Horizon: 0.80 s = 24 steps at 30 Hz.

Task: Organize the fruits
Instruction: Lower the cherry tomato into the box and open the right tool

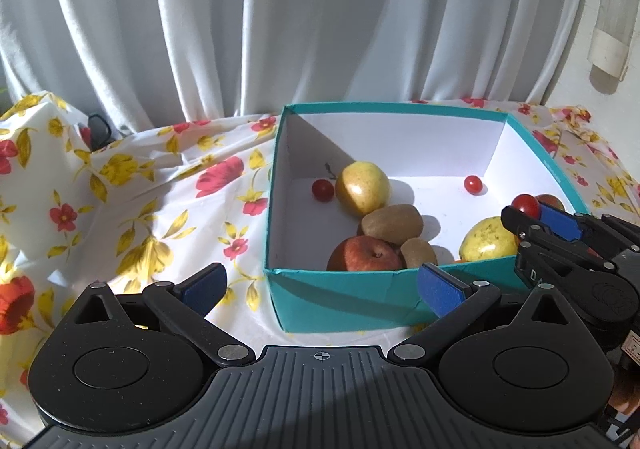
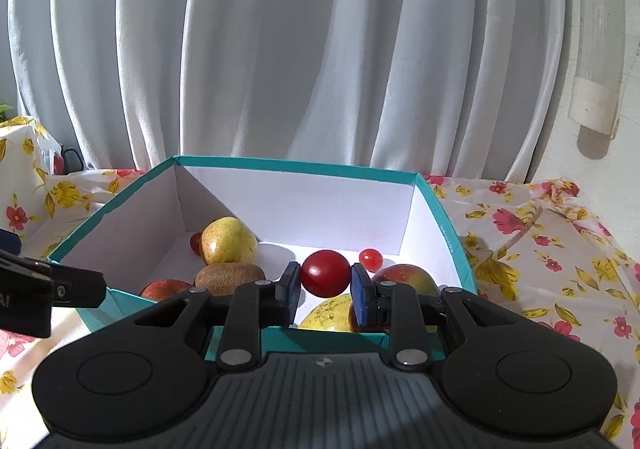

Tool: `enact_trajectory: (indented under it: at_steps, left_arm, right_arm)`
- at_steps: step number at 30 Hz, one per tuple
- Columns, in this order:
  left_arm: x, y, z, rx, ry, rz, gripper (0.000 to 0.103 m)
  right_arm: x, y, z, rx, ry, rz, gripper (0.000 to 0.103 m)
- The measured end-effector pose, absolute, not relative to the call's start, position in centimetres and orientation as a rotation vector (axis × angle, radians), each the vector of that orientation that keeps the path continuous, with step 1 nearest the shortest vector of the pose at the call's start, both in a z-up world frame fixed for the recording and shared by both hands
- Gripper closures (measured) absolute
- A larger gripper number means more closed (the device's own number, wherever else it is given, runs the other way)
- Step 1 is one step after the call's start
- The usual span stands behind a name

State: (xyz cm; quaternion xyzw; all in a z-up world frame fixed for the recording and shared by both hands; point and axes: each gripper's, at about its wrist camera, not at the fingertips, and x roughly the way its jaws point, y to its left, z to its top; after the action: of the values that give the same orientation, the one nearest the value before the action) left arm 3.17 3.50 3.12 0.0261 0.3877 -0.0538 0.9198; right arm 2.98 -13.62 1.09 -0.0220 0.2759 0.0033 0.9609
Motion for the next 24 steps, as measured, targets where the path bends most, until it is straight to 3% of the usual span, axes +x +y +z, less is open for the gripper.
enact_trajectory:
  at_steps: [7,10,13,15,19,21,24]
  left_arm:
    - [3.0,3.3,2.9,0.064,0.811,-0.103,0.0]
    - [3.0,3.3,2.9,0.068,0.814,-0.099,0.0]
    - [3.0,3.3,2.9,0.067,0.819,-0.092,0.0]
    - [3.0,3.2,2.8,0.07,0.824,-0.087,0.0]
    - [2.9,3.1,2.9,0.074,0.823,-0.084,0.0]
    - [2.8,3.1,2.9,0.077,0.824,-0.086,0.0]
    - [2.6,2.9,2.9,0.086,0.827,-0.088,0.0]
  right_arm:
    - [4.1,-13.3,0.6,-0.081,0.59,0.023,0.077]
    - [4.2,-13.3,0.6,-0.09,0.59,0.022,0.07]
    - [4.0,-13.2,0.8,-0.097,0.573,0.036,0.056]
    - [3.7,-13.0,1.1,-0.106,0.554,0.033,0.041]
    - [3.0,-13.3,2.1,-0.094,0.523,0.028,0.027]
    - [2.3,-13.7,3.0,-0.08,0.5,0.018,0.009]
    - [1.1,-14.1,4.3,-0.081,0.488,-0.015,0.0]
